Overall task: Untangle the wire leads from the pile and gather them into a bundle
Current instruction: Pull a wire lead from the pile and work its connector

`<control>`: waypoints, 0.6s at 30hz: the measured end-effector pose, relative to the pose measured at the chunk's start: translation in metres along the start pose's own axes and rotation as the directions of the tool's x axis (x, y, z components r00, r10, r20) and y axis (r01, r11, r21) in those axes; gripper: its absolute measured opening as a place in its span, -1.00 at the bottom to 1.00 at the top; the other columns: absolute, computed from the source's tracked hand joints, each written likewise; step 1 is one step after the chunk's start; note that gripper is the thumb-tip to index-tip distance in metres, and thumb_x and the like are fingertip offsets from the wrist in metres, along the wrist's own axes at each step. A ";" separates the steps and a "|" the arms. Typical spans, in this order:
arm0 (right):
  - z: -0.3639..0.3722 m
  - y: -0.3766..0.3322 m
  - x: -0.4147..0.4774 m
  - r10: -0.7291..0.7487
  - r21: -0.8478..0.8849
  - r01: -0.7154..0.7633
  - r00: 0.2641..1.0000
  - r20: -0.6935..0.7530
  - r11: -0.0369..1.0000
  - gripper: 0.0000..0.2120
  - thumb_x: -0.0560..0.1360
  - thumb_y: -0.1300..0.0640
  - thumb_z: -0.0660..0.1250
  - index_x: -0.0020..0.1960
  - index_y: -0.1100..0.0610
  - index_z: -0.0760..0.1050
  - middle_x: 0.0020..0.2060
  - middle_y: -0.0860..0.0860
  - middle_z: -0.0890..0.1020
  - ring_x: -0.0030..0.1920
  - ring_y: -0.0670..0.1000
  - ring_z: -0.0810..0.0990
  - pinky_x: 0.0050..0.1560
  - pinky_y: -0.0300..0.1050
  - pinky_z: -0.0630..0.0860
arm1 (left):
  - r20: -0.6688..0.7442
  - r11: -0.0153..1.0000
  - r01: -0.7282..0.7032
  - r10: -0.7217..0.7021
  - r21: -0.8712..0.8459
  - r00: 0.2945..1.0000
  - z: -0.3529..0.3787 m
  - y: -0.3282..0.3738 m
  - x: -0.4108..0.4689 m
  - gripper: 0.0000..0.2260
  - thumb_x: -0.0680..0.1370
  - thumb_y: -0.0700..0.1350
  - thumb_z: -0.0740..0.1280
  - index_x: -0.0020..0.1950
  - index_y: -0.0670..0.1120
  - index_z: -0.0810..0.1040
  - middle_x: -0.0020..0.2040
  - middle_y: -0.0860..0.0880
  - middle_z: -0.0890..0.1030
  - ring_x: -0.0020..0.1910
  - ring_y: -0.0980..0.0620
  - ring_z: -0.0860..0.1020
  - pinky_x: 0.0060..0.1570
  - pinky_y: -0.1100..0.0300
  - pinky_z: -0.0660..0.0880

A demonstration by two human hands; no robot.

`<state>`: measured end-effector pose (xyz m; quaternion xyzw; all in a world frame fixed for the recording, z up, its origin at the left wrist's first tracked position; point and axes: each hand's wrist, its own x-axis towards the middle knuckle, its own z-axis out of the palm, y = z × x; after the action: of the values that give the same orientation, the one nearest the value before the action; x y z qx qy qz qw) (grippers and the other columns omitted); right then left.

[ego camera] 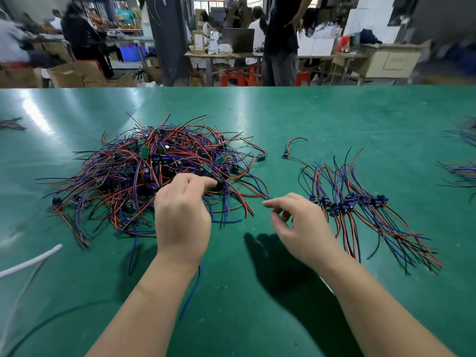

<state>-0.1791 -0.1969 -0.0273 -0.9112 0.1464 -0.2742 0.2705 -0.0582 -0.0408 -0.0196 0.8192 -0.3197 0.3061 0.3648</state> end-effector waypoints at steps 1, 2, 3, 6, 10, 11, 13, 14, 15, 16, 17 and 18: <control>0.002 0.000 0.001 0.009 0.044 -0.010 1.000 0.005 0.999 -0.75 0.48 0.30 0.33 0.10 0.09 0.63 -0.19 -0.09 0.55 -0.25 -0.06 0.51 -0.14 -0.40 0.38 | -0.079 0.998 -0.052 0.051 -0.019 0.996 -0.003 0.005 0.000 -0.59 0.31 -0.54 0.27 -0.03 -0.14 0.66 -0.13 -0.09 0.60 -0.16 -0.10 0.53 -0.02 0.10 0.38; 0.004 -0.001 0.001 0.016 0.099 -0.018 1.000 0.020 0.995 -0.70 0.48 0.30 0.33 0.13 0.03 0.61 -0.19 -0.11 0.55 -0.26 -0.06 0.51 -0.17 -0.42 0.37 | -0.137 0.993 -0.107 0.100 -0.040 0.985 -0.006 0.009 0.000 -0.59 0.31 -0.55 0.27 -0.04 -0.15 0.66 -0.14 -0.09 0.60 -0.15 -0.08 0.53 -0.03 0.12 0.37; 0.006 -0.002 0.001 0.024 0.166 -0.031 0.999 0.043 0.986 -0.64 0.48 0.30 0.33 0.16 -0.06 0.58 -0.19 -0.13 0.56 -0.27 -0.07 0.50 -0.20 -0.42 0.36 | -0.178 0.986 -0.155 0.142 -0.063 0.974 -0.008 0.012 -0.001 -0.60 0.31 -0.56 0.28 -0.05 -0.15 0.66 -0.14 -0.09 0.60 -0.13 -0.07 0.54 -0.04 0.11 0.39; 0.012 -0.007 0.000 0.015 0.366 -0.067 0.990 0.143 0.928 -0.44 0.48 0.27 0.37 0.23 -0.33 0.37 -0.12 -0.11 0.58 -0.26 -0.16 0.46 -0.25 -0.43 0.34 | -0.223 0.958 -0.262 0.231 -0.120 0.947 -0.009 0.023 -0.007 -0.66 0.38 -0.49 0.25 -0.05 -0.16 0.66 -0.12 -0.08 0.61 -0.09 -0.01 0.52 -0.01 0.13 0.42; 0.015 -0.019 -0.002 -0.078 0.502 -0.061 0.965 0.251 0.863 -0.43 0.45 0.23 0.36 0.40 -0.10 0.33 0.18 -0.19 0.54 0.03 -0.27 0.53 -0.05 -0.40 0.43 | -0.160 0.875 -0.420 0.392 -0.240 0.906 -0.010 0.046 -0.022 -0.73 0.45 -0.35 0.20 -0.02 -0.16 0.66 -0.05 -0.06 0.61 -0.04 -0.01 0.52 0.07 0.18 0.41; 0.015 -0.019 -0.002 -0.090 0.481 -0.047 0.962 0.259 0.875 -0.45 0.46 0.31 0.33 0.40 0.02 0.36 0.25 -0.19 0.51 0.17 -0.29 0.49 0.12 -0.36 0.42 | -0.134 0.846 -0.454 0.434 -0.278 0.891 -0.010 0.053 -0.026 -0.73 0.51 -0.32 0.18 0.01 -0.13 0.64 -0.03 -0.04 0.59 -0.05 -0.02 0.52 0.08 0.18 0.43; 0.014 -0.016 -0.005 -0.080 0.447 -0.042 0.965 0.250 0.893 -0.55 0.47 0.46 0.25 0.35 0.26 0.40 0.18 -0.14 0.51 0.15 -0.43 0.45 0.17 -0.51 0.32 | -0.050 0.809 -0.465 0.481 -0.359 0.875 -0.007 0.064 -0.031 -0.75 0.61 -0.22 0.13 0.04 -0.07 0.60 -0.02 -0.01 0.56 -0.04 -0.01 0.50 0.08 0.17 0.45; 0.012 -0.015 -0.007 -0.047 0.487 -0.083 0.967 0.250 0.869 -0.60 0.47 0.49 0.23 0.29 0.36 0.42 0.05 -0.12 0.53 0.01 -0.47 0.48 0.07 -0.58 0.31 | 0.012 0.797 -0.435 0.484 -0.419 0.875 -0.007 0.070 -0.032 -0.76 0.63 -0.17 0.14 0.00 -0.06 0.61 -0.05 0.00 0.56 -0.06 0.00 0.49 0.06 0.15 0.48; 0.010 -0.018 -0.006 -0.017 0.577 -0.135 0.968 0.250 0.806 -0.66 0.48 0.47 0.23 0.24 0.37 0.46 -0.12 -0.03 0.56 -0.11 -0.40 0.52 0.00 -0.56 0.34 | 0.050 0.782 -0.418 0.494 -0.461 0.868 -0.007 0.073 -0.033 -0.74 0.63 -0.15 0.14 -0.04 -0.06 0.63 -0.07 0.00 0.56 -0.09 -0.01 0.49 0.03 0.12 0.50; 0.008 -0.019 -0.005 0.002 0.666 -0.165 0.971 0.238 0.728 -0.74 0.52 0.38 0.25 0.19 0.29 0.51 -0.22 0.10 0.57 -0.14 -0.25 0.55 -0.04 -0.47 0.40 | 0.055 0.766 -0.429 0.514 -0.479 0.856 -0.007 0.074 -0.033 -0.71 0.63 -0.16 0.12 -0.03 -0.06 0.65 -0.06 -0.01 0.58 -0.11 -0.04 0.50 0.01 0.10 0.51; 0.008 -0.020 -0.003 0.037 0.737 -0.184 0.977 0.212 0.651 -0.82 0.55 0.28 0.27 0.13 0.23 0.56 -0.22 0.19 0.59 -0.13 -0.12 0.56 -0.06 -0.34 0.46 | 0.041 0.753 -0.457 0.537 -0.473 0.842 -0.007 0.074 -0.034 -0.70 0.62 -0.21 0.12 0.01 -0.09 0.66 -0.03 -0.03 0.60 -0.10 -0.07 0.52 0.00 0.09 0.50; 0.007 -0.019 -0.001 0.085 0.783 -0.195 0.980 0.180 0.590 -0.84 0.56 0.20 0.27 0.05 0.20 0.59 -0.21 0.19 0.61 -0.13 -0.03 0.58 -0.06 -0.23 0.50 | 0.018 0.746 -0.491 0.557 -0.450 0.830 -0.006 0.071 -0.035 -0.73 0.58 -0.25 0.15 0.08 -0.11 0.64 0.01 -0.05 0.60 -0.07 -0.10 0.55 0.03 0.08 0.49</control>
<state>-0.1729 -0.1778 -0.0216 -0.6953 0.0629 -0.2318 0.6774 -0.1341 -0.0635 -0.0132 0.6163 -0.6228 0.2556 0.4085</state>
